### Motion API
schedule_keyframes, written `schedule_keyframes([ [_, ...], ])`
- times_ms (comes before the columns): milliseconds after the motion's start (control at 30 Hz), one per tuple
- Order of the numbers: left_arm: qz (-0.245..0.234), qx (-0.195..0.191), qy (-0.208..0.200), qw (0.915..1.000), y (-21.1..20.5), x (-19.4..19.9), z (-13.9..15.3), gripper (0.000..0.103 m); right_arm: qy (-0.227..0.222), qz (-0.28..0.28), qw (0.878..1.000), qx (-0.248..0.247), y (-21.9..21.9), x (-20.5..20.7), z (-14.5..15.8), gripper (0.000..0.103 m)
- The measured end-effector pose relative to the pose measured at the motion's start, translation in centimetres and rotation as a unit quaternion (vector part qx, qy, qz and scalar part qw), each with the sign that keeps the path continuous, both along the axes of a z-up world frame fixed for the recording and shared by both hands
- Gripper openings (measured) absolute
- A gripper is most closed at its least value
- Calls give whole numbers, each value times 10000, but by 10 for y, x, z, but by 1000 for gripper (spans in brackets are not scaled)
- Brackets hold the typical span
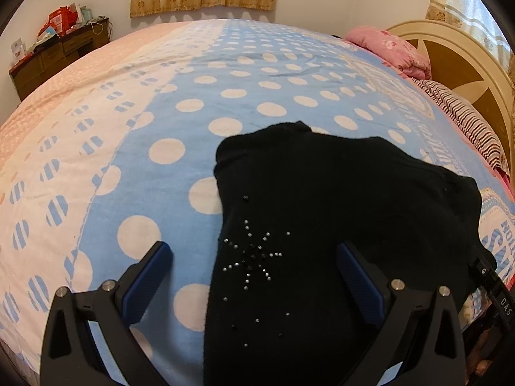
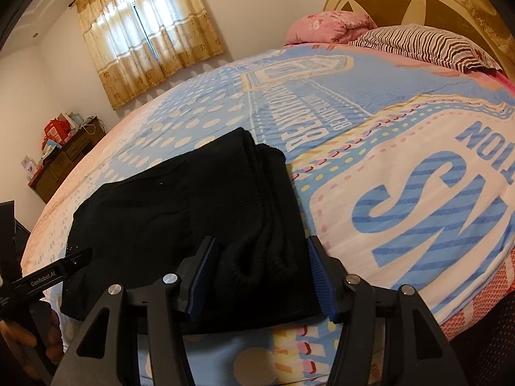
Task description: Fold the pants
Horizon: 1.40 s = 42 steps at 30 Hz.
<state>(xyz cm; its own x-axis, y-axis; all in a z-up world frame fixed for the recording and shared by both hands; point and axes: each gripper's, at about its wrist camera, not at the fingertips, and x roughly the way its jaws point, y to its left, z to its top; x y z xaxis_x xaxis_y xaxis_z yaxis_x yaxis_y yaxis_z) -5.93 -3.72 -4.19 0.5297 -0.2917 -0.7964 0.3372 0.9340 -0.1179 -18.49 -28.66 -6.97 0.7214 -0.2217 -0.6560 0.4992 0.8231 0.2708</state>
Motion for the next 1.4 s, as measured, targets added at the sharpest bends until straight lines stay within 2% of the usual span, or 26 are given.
schedule_keyframes([
  [200, 9, 29, 40, 10000, 0, 1, 0, 103, 70, 96, 9999, 119, -4, 3, 1, 61],
  [500, 69, 73, 74, 9999, -1, 1, 0, 103, 308, 31, 9992, -255, 9, 13, 0, 70],
  [600, 93, 84, 91, 9999, -2, 1, 0, 103, 427, 126, 9983, -381, 12, 16, 0, 70],
  [633, 103, 86, 98, 9999, -2, 1, -1, 103, 421, 179, 9982, -397, 12, 16, 0, 68],
  [700, 116, 90, 102, 9998, -2, 0, -1, 103, 363, 285, 9982, -394, 14, 14, 1, 54],
  [800, 126, 97, 120, 9998, -1, -1, -1, 103, 300, 403, 9981, -366, 15, 12, 3, 41],
  [933, 128, 99, 138, 9998, -1, -1, 0, 103, 215, 404, 9983, -353, 17, 11, 4, 35],
  [1033, 111, 72, 156, 9998, 0, 0, 0, 103, 213, 407, 9975, -528, 24, 11, 6, 32],
  [1100, 61, 8, 165, 9998, 0, -1, 1, 99, 246, 410, 9965, -688, 29, 13, 8, 31],
  [1233, -215, -111, 83, 9997, -5, -8, 6, 74, 241, 385, 9959, -785, 31, 13, 9, 31],
  [1333, -286, -33, 3, 9996, -10, -11, 8, 67, 237, 382, 9958, -797, 30, 12, 9, 31],
  [1400, -310, -42, -24, 9995, -11, -11, 9, 58, 252, 371, 9953, -862, 32, 12, 9, 31],
])
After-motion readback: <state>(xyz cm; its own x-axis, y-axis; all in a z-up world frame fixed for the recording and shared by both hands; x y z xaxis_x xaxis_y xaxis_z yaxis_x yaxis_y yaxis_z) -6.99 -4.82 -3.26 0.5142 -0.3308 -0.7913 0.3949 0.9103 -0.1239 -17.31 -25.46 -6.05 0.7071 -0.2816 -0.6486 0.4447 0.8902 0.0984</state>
